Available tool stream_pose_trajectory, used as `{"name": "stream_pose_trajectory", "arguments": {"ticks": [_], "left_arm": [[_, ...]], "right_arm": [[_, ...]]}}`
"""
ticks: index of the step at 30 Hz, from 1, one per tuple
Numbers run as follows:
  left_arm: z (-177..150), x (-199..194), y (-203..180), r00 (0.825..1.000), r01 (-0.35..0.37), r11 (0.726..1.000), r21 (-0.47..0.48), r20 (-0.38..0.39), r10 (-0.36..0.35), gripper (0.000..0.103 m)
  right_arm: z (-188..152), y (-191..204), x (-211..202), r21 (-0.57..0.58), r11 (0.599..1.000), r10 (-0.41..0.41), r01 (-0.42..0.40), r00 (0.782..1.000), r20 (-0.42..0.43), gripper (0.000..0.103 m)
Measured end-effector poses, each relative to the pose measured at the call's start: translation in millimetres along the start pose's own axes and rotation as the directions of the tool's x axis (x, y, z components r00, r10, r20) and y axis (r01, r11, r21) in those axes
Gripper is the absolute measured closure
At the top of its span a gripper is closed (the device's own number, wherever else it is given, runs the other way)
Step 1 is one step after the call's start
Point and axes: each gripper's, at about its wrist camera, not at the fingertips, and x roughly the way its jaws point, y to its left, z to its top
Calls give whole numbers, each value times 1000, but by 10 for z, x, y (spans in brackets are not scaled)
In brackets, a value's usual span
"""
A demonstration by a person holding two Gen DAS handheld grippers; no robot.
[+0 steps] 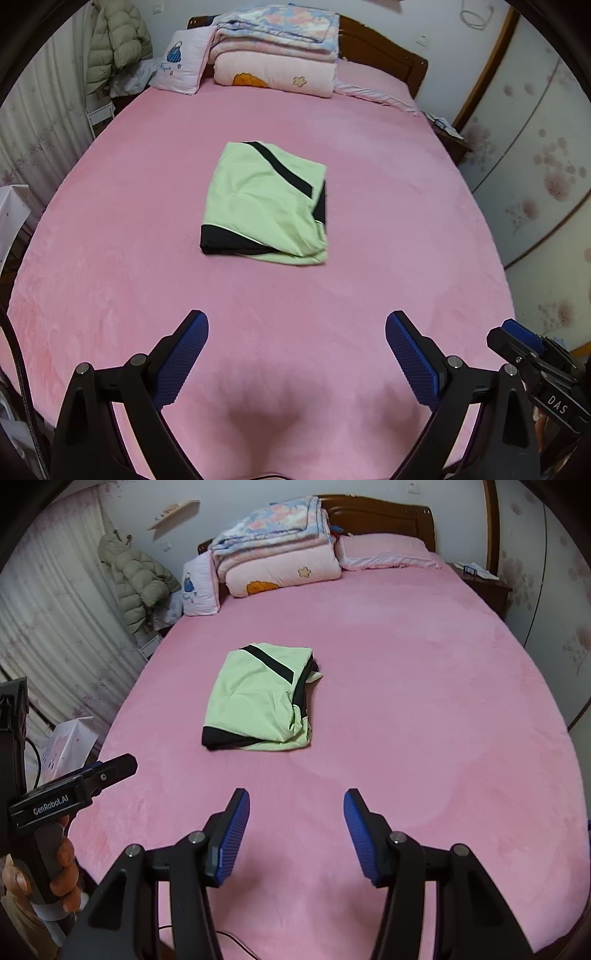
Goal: Fold large clothes
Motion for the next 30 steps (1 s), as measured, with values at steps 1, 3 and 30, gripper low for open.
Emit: {"name": "stream_pose_trajectory", "arguments": {"ticks": [1, 3, 30], "left_arm": [[-72, -116, -65, 1000, -3, 1000, 6, 5, 3, 7], [-200, -330, -176, 1000, -9, 1000, 20, 12, 9, 6], [-1202, -1018, -914, 993, -117, 989, 89, 39, 114, 6]], "right_arm": [[-46, -6, -94, -6, 1000, -1, 1, 1000, 4, 50], [-149, -15, -307, -19, 1000, -8, 8, 1000, 16, 50], [-949, -159, -983, 36, 997, -63, 64, 998, -6, 50]]}}
